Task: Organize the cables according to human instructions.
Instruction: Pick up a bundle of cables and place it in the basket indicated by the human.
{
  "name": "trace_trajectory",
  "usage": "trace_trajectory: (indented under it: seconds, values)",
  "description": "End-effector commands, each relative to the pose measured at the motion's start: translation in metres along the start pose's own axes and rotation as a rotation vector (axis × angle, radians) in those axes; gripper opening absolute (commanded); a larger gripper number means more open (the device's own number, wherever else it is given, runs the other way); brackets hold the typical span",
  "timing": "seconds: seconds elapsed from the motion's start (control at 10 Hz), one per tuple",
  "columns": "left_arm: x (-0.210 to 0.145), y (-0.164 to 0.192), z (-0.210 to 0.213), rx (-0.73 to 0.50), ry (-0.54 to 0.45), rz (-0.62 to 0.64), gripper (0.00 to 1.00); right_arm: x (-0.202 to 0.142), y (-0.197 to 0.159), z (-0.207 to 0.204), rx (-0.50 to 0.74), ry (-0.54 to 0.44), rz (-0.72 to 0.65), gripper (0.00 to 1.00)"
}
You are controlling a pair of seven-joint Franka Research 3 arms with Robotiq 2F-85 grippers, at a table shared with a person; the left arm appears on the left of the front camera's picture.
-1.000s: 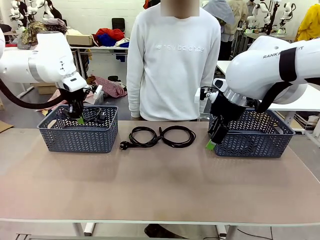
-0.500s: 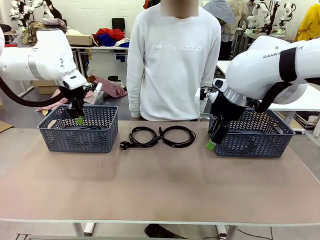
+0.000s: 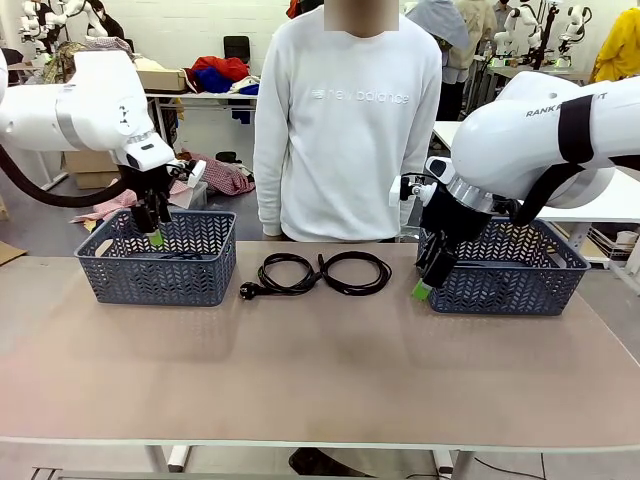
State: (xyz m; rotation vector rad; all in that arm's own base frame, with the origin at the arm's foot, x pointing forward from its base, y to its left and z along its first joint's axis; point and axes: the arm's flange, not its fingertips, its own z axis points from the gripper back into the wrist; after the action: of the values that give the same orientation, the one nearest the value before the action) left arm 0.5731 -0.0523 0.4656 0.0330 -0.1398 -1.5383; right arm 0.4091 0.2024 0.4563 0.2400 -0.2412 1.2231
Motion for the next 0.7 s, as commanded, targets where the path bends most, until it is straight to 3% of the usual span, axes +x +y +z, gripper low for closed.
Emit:
trace_trajectory:
  seconds: [0.0,0.6]
  values:
    - [-0.0007,-0.0028,0.0051,-0.007,-0.04,0.006,1.0,0.003,-0.0011,0.0018,-0.007,-0.002,0.0,1.0]
    - [0.0022,-0.0003,0.0004,-0.001,-0.018,0.008,1.0,0.003,-0.0011,0.0018,-0.007,-0.002,0.0,1.0]
